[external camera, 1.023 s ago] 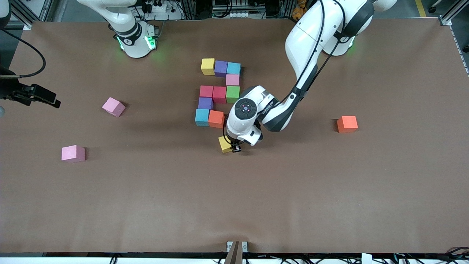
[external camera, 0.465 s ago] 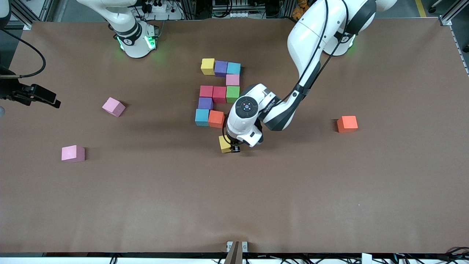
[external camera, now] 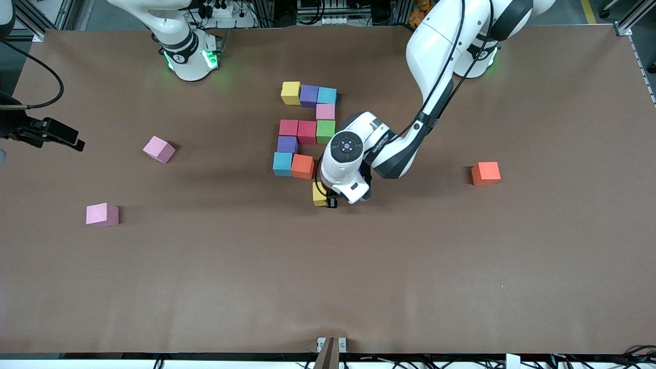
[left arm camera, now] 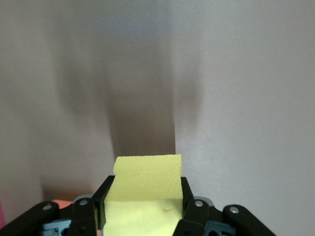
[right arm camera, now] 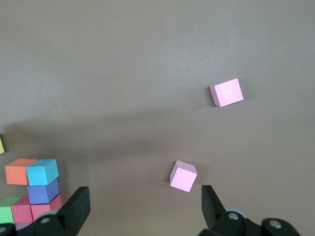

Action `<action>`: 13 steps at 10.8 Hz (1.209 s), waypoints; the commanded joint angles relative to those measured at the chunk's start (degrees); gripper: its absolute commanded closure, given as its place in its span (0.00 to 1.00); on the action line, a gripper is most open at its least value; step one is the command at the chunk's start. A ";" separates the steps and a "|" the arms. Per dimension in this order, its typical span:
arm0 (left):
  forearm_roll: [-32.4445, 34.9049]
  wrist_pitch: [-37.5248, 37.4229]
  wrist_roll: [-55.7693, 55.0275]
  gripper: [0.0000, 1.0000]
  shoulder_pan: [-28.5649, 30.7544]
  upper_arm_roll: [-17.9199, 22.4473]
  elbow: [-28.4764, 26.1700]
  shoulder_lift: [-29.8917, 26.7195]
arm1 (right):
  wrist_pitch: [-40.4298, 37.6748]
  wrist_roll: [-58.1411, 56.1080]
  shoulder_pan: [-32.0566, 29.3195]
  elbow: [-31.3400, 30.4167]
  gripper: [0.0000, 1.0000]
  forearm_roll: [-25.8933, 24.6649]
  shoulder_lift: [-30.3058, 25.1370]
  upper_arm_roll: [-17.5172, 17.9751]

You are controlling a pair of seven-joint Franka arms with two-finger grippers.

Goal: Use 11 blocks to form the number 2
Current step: 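Lift and carry the yellow cube beside the orange cube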

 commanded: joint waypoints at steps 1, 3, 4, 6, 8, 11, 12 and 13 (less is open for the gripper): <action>1.13 2.78 2.62 1.00 0.45 -0.74 -7.09 -4.59 | -0.32 0.59 -1.17 0.86 0.00 -0.15 0.36 0.74; 1.13 10.76 3.24 1.00 0.27 -1.70 -14.89 -7.84 | -0.32 0.68 -1.26 0.86 0.00 -0.15 0.45 0.74; 1.13 11.76 3.51 1.00 0.27 -2.05 -15.89 -8.11 | -0.32 0.68 -1.26 0.86 0.00 -0.15 0.45 0.74; 1.04 13.34 3.33 1.00 0.18 -2.06 -16.16 -7.68 | -0.32 0.59 -1.26 0.86 0.00 -0.15 0.45 0.74; 1.04 13.44 3.51 1.00 -0.08 -2.15 -16.95 -7.68 | -0.23 0.68 -1.26 0.86 0.00 -0.15 0.45 0.74; 1.04 13.35 5.26 1.00 -0.34 -2.93 -18.27 -7.68 | -0.23 0.68 -1.34 0.86 0.00 -0.15 0.54 0.74; 1.12 13.35 6.05 1.00 -0.43 -3.11 -18.79 -7.68 | 0.03 0.59 -1.26 0.86 0.00 -0.15 0.54 0.83; 1.04 13.35 6.49 1.00 -0.34 -3.81 -19.58 -7.76 | 0.03 0.59 -1.26 0.86 0.00 -0.15 0.54 0.75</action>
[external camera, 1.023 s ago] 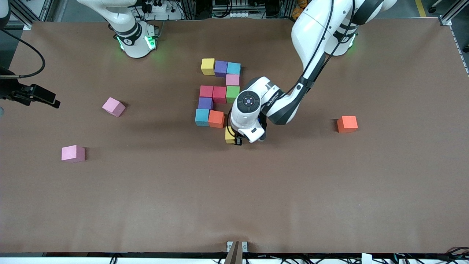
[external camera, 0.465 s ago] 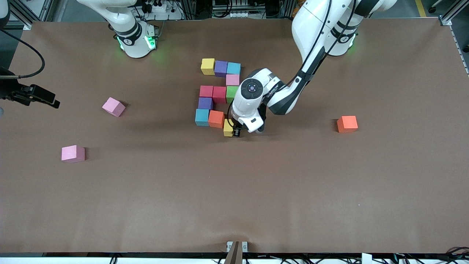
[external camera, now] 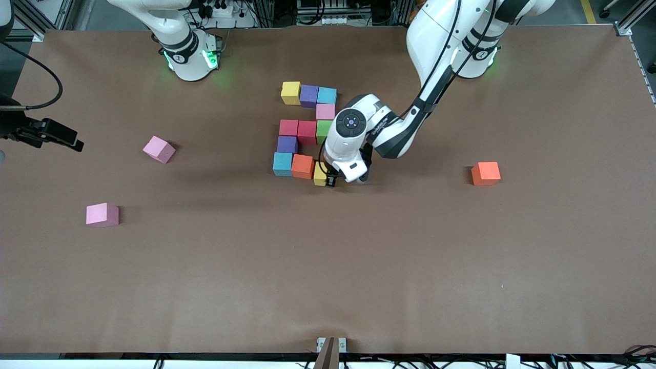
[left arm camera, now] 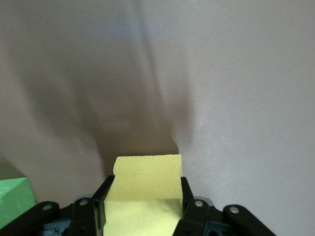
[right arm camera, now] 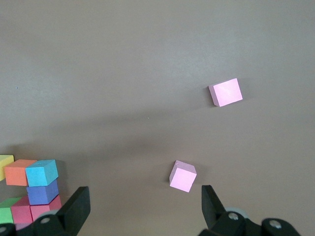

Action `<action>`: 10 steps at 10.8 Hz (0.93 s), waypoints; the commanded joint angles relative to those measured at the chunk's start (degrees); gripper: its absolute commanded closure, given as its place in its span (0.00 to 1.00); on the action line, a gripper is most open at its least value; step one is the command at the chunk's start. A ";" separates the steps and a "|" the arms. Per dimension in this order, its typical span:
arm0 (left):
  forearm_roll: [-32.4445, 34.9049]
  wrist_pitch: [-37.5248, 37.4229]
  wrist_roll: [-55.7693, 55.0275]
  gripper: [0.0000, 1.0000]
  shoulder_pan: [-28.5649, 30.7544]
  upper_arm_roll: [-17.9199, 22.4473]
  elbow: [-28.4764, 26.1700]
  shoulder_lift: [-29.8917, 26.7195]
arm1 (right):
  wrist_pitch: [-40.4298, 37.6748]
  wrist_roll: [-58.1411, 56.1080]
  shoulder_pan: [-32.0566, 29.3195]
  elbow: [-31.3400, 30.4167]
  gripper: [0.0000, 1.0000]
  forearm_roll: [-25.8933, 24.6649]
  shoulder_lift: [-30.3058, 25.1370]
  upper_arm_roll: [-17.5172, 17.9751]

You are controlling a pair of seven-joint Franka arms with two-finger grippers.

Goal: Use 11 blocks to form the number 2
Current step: 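Lift and carry the yellow cube beside the orange cube, then lower the yellow cube beside the orange cube with the left gripper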

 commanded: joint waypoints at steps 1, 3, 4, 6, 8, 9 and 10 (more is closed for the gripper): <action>1.04 0.89 0.84 1.00 0.12 -0.91 -3.39 -2.14 | -0.10 0.56 -1.13 0.87 0.00 -0.15 0.43 0.91; 1.04 0.89 0.84 1.00 0.12 -0.91 -3.48 -2.05 | -0.10 0.65 -1.13 0.87 0.00 -0.15 0.43 0.82; 1.04 0.89 0.84 1.00 0.12 -0.91 -3.57 -2.14 | -0.10 0.56 -1.13 0.87 0.00 -0.15 0.43 0.82; 0.86 0.89 0.57 1.00 0.12 -1.00 -4.01 -2.14 | -0.01 0.56 -1.13 0.87 0.00 -0.15 0.43 0.91; 0.25 0.89 0.22 1.00 0.12 -1.00 -3.83 -2.14 | -0.01 0.56 -1.13 0.95 0.00 -0.15 0.70 0.82; 0.16 0.89 0.05 1.00 0.12 -1.00 -3.83 -2.14 | -0.01 0.56 -1.13 0.95 0.00 -0.15 0.70 0.82; 0.16 0.89 -0.65 1.00 0.04 -1.00 -3.74 -2.05 | -0.10 0.56 -1.13 0.95 0.00 -0.15 0.70 0.91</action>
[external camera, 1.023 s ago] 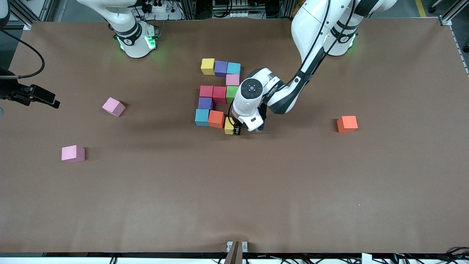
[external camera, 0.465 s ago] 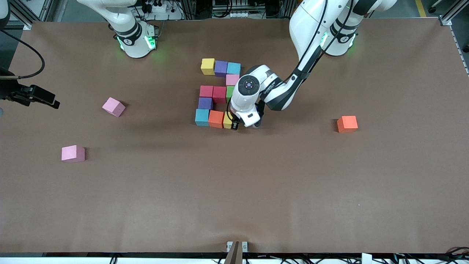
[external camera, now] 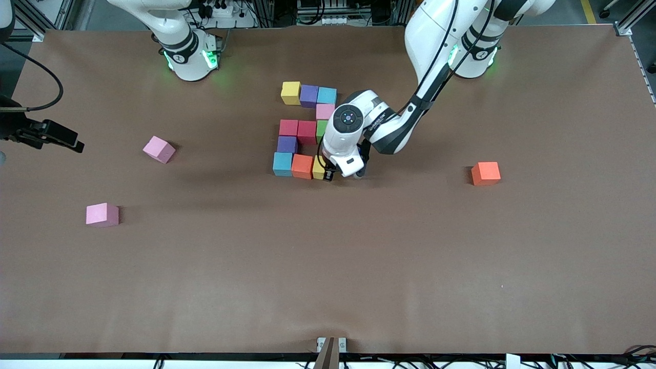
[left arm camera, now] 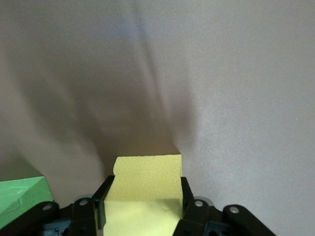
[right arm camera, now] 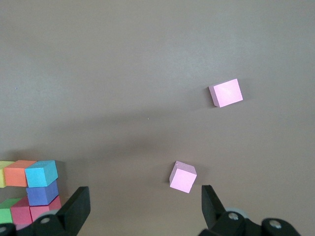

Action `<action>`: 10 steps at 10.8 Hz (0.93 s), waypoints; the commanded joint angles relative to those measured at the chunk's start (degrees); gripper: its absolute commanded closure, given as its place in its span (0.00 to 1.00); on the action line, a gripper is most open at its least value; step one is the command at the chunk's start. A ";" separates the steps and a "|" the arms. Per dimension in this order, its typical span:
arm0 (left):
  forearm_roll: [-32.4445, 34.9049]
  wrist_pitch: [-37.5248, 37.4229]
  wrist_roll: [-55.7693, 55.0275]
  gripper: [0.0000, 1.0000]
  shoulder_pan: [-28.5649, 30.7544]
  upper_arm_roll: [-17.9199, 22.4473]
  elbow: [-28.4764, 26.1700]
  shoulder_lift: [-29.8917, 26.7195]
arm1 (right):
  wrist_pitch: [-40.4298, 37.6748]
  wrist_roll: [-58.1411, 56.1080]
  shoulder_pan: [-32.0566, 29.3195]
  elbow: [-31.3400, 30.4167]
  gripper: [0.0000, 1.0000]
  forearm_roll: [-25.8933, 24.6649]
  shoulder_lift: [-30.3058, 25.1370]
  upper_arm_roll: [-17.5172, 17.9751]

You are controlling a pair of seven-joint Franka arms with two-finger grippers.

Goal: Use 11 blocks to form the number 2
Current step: 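Lower the yellow cube beside the orange cube with the left gripper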

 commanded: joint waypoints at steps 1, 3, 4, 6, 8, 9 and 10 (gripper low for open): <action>0.07 0.66 -1.32 1.00 0.16 -0.20 -2.22 -1.57 | -0.27 0.56 -1.13 0.96 0.00 -0.15 0.43 0.82; 0.07 0.66 -2.11 1.00 0.16 -0.20 -1.69 -1.49 | -0.27 0.56 -1.13 1.04 0.00 -0.15 0.43 0.82; -0.02 0.66 -2.12 1.00 0.16 -0.20 -1.51 -1.31 | -0.27 0.56 -1.13 1.04 0.00 -0.15 0.43 0.82; -0.02 0.66 -2.12 1.00 -0.01 -0.20 -1.34 -1.13 | -0.27 0.56 -1.13 1.04 0.00 -0.15 0.43 0.82; -0.02 0.66 -2.12 1.00 -0.01 -0.20 -1.34 -1.05 | -0.27 0.56 -1.13 0.96 0.00 -0.15 0.43 0.82; 0.07 0.74 -2.12 1.00 -0.10 -0.20 -1.25 -1.05 | -0.27 0.56 -1.04 0.96 0.00 -0.15 0.43 0.82; 0.16 0.66 -2.03 1.00 -0.10 -0.20 -0.99 -0.87 | -0.27 0.65 -1.04 0.96 0.00 -0.15 0.43 0.82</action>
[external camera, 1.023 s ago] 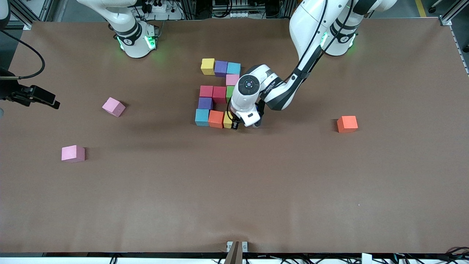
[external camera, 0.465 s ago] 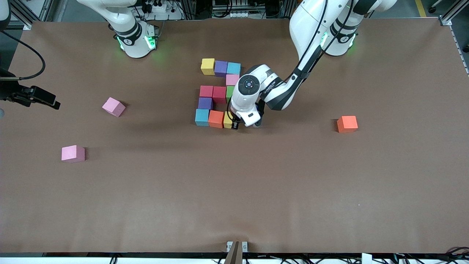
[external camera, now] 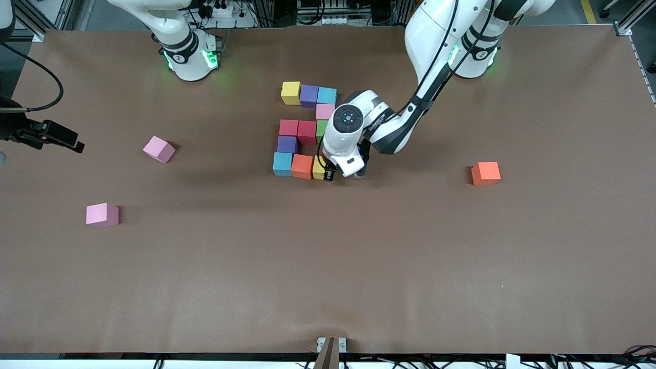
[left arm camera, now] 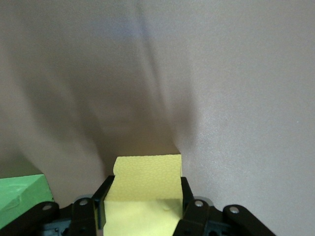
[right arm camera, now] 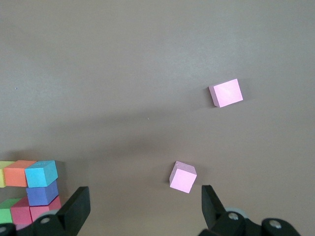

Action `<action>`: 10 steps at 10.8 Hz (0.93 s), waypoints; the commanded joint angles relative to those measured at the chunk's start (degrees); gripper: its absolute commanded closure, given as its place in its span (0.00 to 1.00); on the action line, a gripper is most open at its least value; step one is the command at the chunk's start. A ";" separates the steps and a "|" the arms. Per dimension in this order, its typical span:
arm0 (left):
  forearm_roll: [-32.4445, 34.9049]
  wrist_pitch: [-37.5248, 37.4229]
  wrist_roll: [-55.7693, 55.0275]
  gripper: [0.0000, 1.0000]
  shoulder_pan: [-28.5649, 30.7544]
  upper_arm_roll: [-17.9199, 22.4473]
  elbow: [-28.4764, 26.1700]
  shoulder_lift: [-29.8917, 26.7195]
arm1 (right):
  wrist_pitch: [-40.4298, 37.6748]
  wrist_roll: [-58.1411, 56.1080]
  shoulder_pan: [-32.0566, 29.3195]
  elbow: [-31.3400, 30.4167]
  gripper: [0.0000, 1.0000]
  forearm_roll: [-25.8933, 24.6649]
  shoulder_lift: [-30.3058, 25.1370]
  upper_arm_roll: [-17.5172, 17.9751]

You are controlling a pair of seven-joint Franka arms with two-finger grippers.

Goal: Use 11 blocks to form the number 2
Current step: 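Lower the yellow cube beside the orange cube with the left gripper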

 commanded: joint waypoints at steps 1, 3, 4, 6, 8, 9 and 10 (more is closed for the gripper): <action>0.16 0.72 -0.99 0.96 -0.12 -0.18 -0.36 -0.25 | -0.30 0.56 -1.12 0.95 0.00 -0.15 0.41 0.82; 0.07 0.72 -1.16 0.21 -0.29 -0.09 0.17 0.02 | -0.30 0.56 -1.13 0.95 0.00 -0.15 0.41 0.82; 0.07 0.63 -1.51 0.00 -0.90 -0.09 0.26 0.02 | -0.30 0.56 -1.13 0.95 0.00 -0.15 0.41 0.82; 0.25 0.63 -2.66 0.00 -1.35 0.00 0.26 -0.15 | -0.30 0.56 -1.13 0.95 0.00 -0.15 0.41 0.82; 0.33 0.55 -2.66 0.00 -1.00 0.00 0.26 -0.50 | -0.30 0.56 -1.13 0.95 0.00 -0.15 0.41 0.82; 0.34 0.37 -2.66 0.00 -0.65 0.00 0.26 -0.68 | -0.30 0.65 -1.13 0.95 0.00 -0.15 0.41 0.82; 0.34 -0.41 -2.57 0.00 -0.38 0.00 0.17 -1.46 | -0.30 0.65 -1.13 0.95 0.00 -0.15 0.41 0.82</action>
